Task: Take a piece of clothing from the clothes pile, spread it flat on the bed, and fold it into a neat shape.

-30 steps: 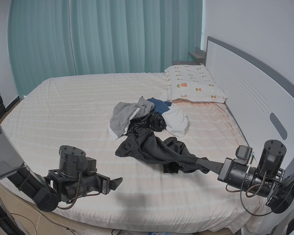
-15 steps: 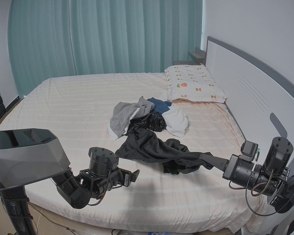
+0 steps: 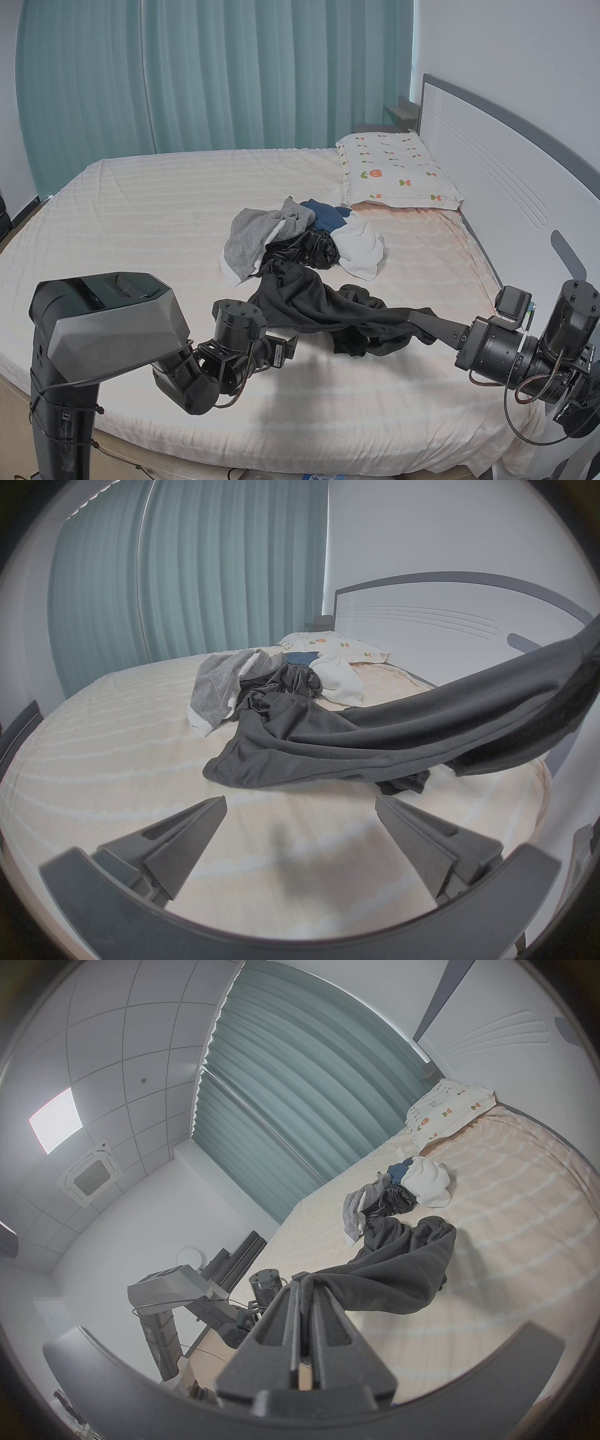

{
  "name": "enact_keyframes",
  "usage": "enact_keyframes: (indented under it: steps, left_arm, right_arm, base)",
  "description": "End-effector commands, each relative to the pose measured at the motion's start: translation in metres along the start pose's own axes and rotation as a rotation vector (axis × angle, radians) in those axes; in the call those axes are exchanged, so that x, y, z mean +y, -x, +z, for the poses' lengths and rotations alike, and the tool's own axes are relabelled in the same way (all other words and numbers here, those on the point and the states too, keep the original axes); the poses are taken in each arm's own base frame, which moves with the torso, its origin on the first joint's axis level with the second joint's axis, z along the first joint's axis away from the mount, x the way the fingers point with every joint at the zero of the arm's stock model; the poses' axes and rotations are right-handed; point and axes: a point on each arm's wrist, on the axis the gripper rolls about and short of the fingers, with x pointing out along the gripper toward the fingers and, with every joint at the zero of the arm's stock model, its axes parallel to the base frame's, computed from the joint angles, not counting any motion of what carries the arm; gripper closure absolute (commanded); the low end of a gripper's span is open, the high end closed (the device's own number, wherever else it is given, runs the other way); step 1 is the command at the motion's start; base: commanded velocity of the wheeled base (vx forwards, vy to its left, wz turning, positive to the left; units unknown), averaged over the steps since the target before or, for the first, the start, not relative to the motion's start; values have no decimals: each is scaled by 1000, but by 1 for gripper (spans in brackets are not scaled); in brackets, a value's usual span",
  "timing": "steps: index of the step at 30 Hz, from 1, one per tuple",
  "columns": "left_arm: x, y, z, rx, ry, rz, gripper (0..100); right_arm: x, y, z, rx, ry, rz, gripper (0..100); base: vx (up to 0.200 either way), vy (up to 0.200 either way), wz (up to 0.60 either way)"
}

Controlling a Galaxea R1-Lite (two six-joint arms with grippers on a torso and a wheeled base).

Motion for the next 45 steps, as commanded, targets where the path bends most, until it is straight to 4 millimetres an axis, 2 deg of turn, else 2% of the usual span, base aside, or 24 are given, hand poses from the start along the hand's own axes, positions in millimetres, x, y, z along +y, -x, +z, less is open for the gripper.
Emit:
enact_keyframes:
  steps: [1, 6, 12, 20, 24, 30, 31, 38, 42, 44, 45]
  left_arm:
    - [-2, -19, -9, 7, 1, 19, 0]
    - [1, -38, 2, -53, 38, 35, 0]
    - [12, -54, 4, -70, 57, 62, 0]
    - [18, -77, -2, -87, 84, 79, 0]
    - [18, -84, 2, -112, 150, 78, 0]
    - [18, -88, -5, -100, 195, 60, 0]
    - [18, -89, -5, -98, 206, 57, 100]
    - [13, -89, -2, -99, 331, -16, 100]
    - [18, -68, 1, -56, 362, -60, 100]
    - [19, -56, 9, -53, 396, -89, 100]
    - [19, -37, 23, -57, 460, -125, 100]
  right_arm:
    - [3, 1, 0, 0, 3, 9, 100]
    - [5, -1, 10, -41, 7, 22, 100]
    - [13, -6, 22, -89, 17, 62, 100]
    - [28, -4, 58, -205, 36, 96, 100]
    - [27, -4, 56, -182, 31, 76, 100]
    - [22, -7, 52, -164, 18, 60, 100]
    - [22, -7, 52, -162, 17, 56, 100]
    - [1, -12, 45, -128, -6, -18, 100]
    - [-7, -11, 48, -151, -25, -56, 100]
    - [-10, -10, 50, -155, -31, -67, 100]
    - [-15, -10, 48, -145, -47, -81, 100]
  base:
    - [0, 0, 0]
    - [0, 0, 0]
    - [0, 0, 0]
    - [0, 0, 0]
    - [0, 0, 0]
    - [0, 0, 0]
    - [0, 0, 0]
    - [0, 0, 0]
    - [0, 0, 0]
    - [0, 0, 0]
    - [0, 0, 0]
